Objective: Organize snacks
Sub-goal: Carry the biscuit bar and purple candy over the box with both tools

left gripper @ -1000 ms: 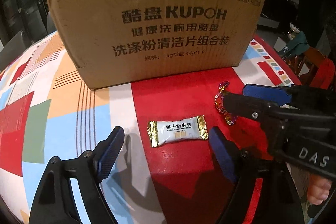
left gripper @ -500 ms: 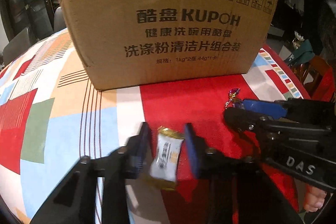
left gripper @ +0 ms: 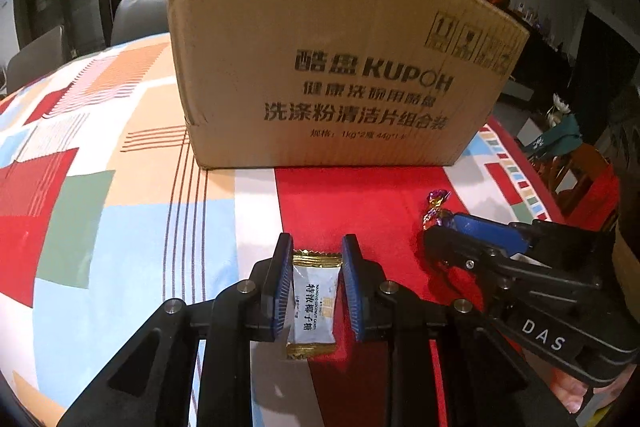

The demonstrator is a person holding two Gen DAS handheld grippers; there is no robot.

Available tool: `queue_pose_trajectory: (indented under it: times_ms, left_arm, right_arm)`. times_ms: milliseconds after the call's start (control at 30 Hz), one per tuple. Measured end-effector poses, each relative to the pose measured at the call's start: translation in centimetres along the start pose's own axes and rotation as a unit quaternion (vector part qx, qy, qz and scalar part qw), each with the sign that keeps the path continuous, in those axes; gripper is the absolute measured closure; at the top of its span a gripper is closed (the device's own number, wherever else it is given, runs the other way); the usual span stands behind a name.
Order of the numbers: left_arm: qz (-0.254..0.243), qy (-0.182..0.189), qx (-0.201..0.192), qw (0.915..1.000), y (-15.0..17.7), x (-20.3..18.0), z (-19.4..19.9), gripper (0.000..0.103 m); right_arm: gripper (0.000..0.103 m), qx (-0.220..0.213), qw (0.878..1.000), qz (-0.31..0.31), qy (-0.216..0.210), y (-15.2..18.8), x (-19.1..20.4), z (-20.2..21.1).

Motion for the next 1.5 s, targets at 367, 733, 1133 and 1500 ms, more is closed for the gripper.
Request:
queue_pose_trajectory:
  times_ms: [367, 733, 1133, 1500]
  left_arm:
    - [0.005, 0.009, -0.046, 0.9989, -1.2, -0.9, 4.5, 0.078]
    - [-0.007, 0.013, -0.1, 0.9949, -3.5, -2.1, 9.8, 0.078]
    - [-0.023, 0.01, -0.147, 0.9888, -7.3, -2.6, 13.3, 0.078]
    - [-0.039, -0.004, -0.176, 0.9835, -12.3, -2.3, 14.3, 0.078]
  right_arm:
    - [0.078, -0.043, 0.999, 0.003, -0.005, -0.8, 0.9, 4.5]
    - [0.078, -0.096, 0.995, 0.01, -0.011, -2.4, 1.7, 9.5]
    - [0.078, -0.149, 0.989, 0.016, -0.018, -5.8, 2.4, 13.8]
    - [0.078, -0.168, 0.985, 0.018, -0.019, -10.2, 2.1, 14.9]
Point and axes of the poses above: each gripper's, at about its wrist camera, not at the fingertips, and z roughly against the way its jaws point, x to its left, y to its underside, the point moved 6 cm from there along -z, roughly the way its jaws point, and after that the axes turned 1 degree about -y, right-handed, at the moved point
